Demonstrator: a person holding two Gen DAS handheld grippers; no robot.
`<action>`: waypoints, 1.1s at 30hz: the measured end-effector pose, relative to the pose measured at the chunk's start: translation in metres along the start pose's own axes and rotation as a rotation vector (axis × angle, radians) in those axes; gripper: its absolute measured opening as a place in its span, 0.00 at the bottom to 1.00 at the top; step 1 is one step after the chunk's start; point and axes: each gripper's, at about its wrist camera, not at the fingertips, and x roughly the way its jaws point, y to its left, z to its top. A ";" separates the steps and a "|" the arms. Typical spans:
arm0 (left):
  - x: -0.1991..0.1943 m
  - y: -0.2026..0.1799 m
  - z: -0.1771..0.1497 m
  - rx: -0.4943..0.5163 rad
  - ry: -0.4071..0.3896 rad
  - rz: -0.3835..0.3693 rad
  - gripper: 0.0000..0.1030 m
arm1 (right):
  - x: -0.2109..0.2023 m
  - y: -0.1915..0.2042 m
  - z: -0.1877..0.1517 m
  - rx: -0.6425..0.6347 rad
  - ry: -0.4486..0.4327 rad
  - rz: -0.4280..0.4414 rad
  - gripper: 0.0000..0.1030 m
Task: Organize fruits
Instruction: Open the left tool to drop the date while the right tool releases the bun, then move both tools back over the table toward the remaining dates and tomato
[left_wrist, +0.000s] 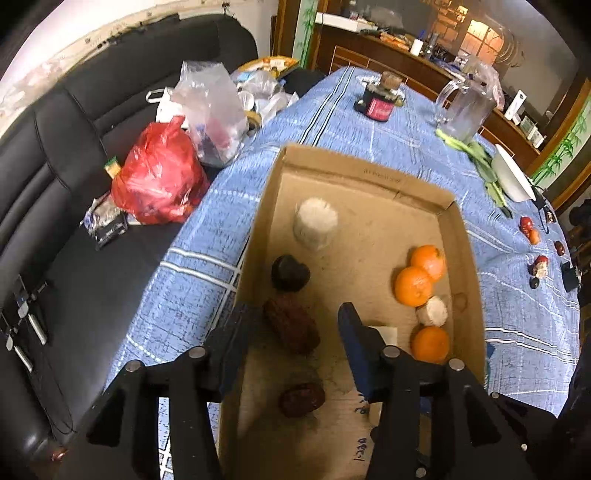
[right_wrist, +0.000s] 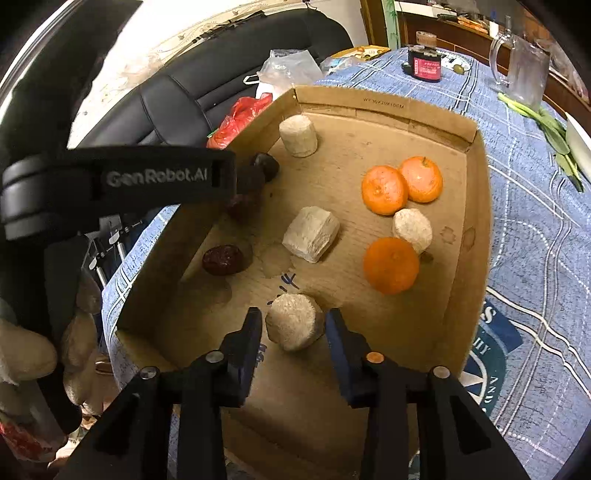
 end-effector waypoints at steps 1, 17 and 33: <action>-0.004 -0.002 0.001 0.003 -0.011 0.004 0.48 | -0.004 -0.001 0.000 0.003 -0.010 -0.004 0.43; -0.063 -0.067 -0.004 0.147 -0.154 0.067 0.65 | -0.069 -0.042 -0.012 0.156 -0.141 -0.034 0.51; -0.097 -0.155 -0.027 0.330 -0.253 0.122 0.67 | -0.112 -0.104 -0.052 0.293 -0.196 -0.061 0.52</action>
